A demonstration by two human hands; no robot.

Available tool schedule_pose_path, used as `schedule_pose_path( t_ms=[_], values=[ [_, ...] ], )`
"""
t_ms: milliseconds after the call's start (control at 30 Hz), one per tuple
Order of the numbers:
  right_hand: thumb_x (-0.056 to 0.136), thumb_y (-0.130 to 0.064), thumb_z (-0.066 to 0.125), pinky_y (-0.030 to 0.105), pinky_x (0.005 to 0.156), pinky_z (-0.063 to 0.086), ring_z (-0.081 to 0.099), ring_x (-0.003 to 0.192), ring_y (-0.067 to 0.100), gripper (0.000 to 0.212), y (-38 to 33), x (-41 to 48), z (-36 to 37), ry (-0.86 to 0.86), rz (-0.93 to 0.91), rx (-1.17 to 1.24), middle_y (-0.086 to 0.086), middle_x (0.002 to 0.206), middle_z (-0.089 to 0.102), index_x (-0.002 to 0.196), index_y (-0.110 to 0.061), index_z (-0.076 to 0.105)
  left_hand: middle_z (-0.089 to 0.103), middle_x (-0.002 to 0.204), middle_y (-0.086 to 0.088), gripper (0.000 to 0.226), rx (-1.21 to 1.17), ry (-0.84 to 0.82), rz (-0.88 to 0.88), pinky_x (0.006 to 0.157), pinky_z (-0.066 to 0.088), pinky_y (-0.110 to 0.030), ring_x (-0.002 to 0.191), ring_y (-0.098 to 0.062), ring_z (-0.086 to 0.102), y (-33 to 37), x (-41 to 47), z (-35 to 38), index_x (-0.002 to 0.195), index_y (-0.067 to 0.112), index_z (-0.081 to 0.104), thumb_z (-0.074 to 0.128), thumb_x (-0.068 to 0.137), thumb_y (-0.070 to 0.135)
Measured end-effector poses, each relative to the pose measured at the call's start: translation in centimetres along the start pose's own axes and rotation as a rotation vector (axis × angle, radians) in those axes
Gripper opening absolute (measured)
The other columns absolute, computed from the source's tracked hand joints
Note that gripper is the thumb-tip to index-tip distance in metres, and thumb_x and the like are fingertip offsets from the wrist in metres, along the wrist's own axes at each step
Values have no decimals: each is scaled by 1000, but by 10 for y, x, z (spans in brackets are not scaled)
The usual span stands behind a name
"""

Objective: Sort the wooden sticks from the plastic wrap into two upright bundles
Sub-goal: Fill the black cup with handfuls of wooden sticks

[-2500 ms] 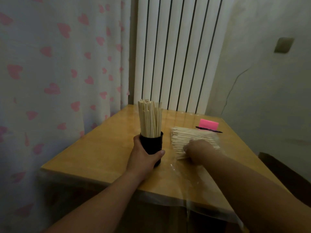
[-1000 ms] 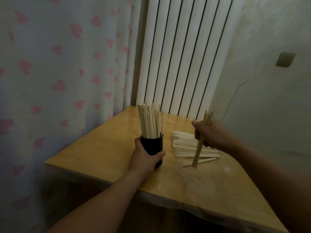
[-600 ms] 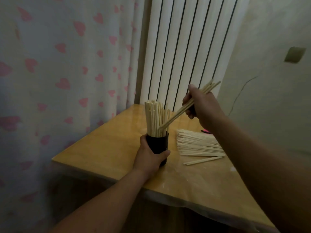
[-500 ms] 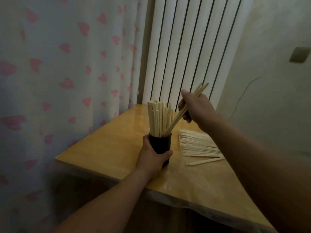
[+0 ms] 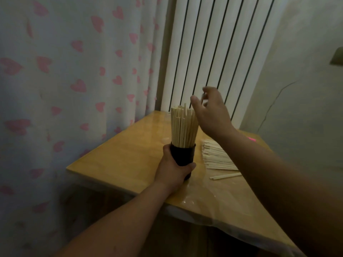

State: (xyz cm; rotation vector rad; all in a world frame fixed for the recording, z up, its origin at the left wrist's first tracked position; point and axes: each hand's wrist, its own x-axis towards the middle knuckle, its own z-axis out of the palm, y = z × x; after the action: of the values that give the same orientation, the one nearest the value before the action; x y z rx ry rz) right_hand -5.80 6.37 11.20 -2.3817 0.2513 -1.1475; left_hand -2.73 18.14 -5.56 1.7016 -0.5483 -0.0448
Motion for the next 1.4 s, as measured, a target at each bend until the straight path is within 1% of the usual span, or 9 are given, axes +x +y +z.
schedule_pose_path(
  t_ms=[100,267,533,667,900,1067,1200,1300,1400],
  values=[
    [110,-51,42,38,115,40,45,146,15,58,-11,3,-2,-115,-119,3,-1,160,47,161,-24,35,57,134,12,92,21,-4,6,103,55,-46,123,-18,59,2,-1,0,144,36,28,91,77,42],
    [111,-57,31,38,85,54,63,99,16,53,-13,-13,6,-319,-101,-64,-1,107,66,119,-18,67,54,127,14,90,43,-23,3,95,56,-44,118,-18,59,4,-3,-1,144,37,25,88,80,44],
    [93,-62,66,38,114,40,39,146,18,79,2,-7,12,-178,-170,-205,0,158,41,157,-24,39,57,135,9,91,44,-27,9,98,56,-49,121,-21,60,5,-4,-1,145,36,25,88,80,42],
    [102,-47,62,41,105,55,53,130,14,57,-6,-13,18,-242,-181,-157,-2,150,49,151,-20,50,57,135,8,90,32,-28,6,97,57,-46,121,-21,60,6,-3,0,145,34,26,88,80,40],
    [101,-38,67,9,107,25,33,152,15,60,-26,-15,21,-98,-308,6,1,165,33,154,-20,44,54,130,8,90,-5,-19,-39,101,55,-49,119,-22,58,6,0,-2,143,33,25,88,80,41],
    [113,-41,40,34,84,54,64,99,13,38,-27,-14,7,-313,-163,-18,1,109,70,121,-17,68,52,120,20,88,-15,-32,-30,99,55,-41,116,-16,58,4,0,-1,140,38,25,90,80,41],
    [114,-44,35,27,103,37,48,138,13,49,-25,-13,2,-389,-242,-63,0,154,54,156,-21,46,55,127,15,89,-11,-32,-17,100,56,-43,117,-16,59,4,0,-2,142,35,28,90,79,41],
    [112,-53,33,36,112,41,47,143,18,56,-23,-8,2,-493,-203,-54,1,157,52,158,-23,43,54,124,17,88,-16,-32,-20,98,55,-40,117,-16,59,5,-1,-1,142,35,28,90,80,40],
    [114,-50,31,23,100,39,51,132,8,52,-24,-1,-10,-268,-147,89,2,149,58,153,-21,50,54,124,20,87,-47,-22,-23,99,54,-38,119,-16,59,4,0,-3,140,34,30,92,79,39]
  ],
)
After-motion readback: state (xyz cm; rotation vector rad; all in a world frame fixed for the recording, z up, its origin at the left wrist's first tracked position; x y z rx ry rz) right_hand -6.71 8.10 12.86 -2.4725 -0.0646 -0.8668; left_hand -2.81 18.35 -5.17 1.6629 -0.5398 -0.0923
